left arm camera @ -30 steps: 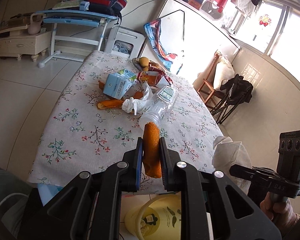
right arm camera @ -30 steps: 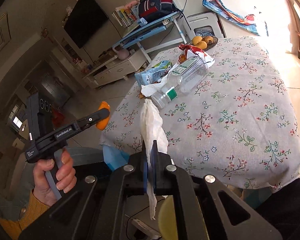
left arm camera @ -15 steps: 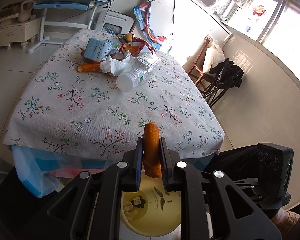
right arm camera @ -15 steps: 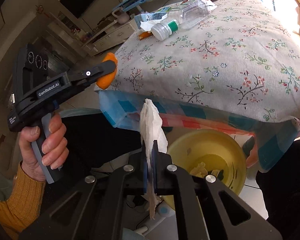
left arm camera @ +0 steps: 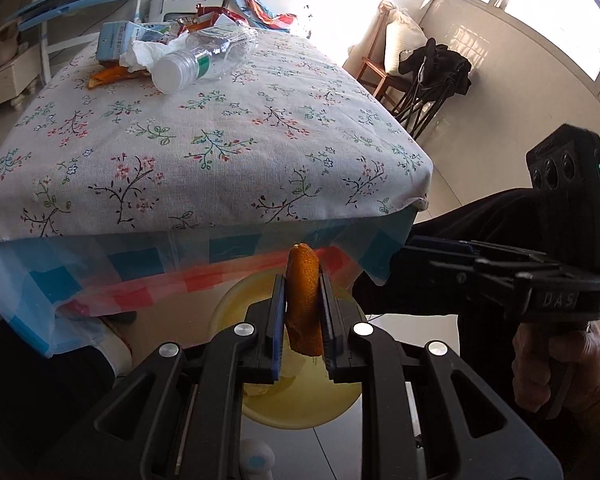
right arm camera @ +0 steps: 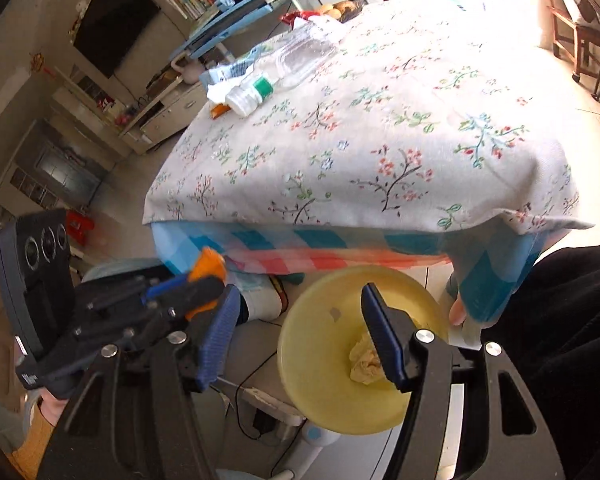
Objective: Collect trash
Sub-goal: 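Carry orange peel and tissue to the yellow bin and release both, then withdraw both tools from the bin back toward the table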
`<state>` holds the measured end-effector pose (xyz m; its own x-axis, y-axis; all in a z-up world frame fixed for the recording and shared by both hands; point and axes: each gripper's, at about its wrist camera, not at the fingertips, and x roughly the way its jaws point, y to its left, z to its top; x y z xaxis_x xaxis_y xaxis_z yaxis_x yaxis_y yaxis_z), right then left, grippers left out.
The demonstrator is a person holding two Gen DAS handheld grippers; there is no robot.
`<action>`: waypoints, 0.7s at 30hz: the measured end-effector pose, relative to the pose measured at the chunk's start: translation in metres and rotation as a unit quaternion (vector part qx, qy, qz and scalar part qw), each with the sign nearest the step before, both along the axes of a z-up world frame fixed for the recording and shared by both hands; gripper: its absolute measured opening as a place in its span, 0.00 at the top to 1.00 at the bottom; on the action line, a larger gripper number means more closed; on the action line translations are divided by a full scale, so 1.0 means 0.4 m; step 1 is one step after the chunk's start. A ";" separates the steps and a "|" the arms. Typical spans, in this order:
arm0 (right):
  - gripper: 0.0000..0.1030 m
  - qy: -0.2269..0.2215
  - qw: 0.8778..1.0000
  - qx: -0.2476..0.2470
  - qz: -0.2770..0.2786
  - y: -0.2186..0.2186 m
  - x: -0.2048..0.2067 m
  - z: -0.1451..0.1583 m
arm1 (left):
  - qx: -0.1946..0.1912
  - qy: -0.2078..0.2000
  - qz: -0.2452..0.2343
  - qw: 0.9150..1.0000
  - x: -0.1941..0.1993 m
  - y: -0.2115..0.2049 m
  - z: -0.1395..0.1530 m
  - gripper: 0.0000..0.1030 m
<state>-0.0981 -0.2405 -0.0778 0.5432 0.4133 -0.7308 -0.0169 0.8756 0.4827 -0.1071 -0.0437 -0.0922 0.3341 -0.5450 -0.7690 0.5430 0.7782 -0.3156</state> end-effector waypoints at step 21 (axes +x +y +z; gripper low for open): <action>0.14 -0.128 0.963 -0.221 -0.090 0.025 -0.041 0.110 | 0.079 -0.161 0.182 0.967 -0.014 0.047 0.103 0.11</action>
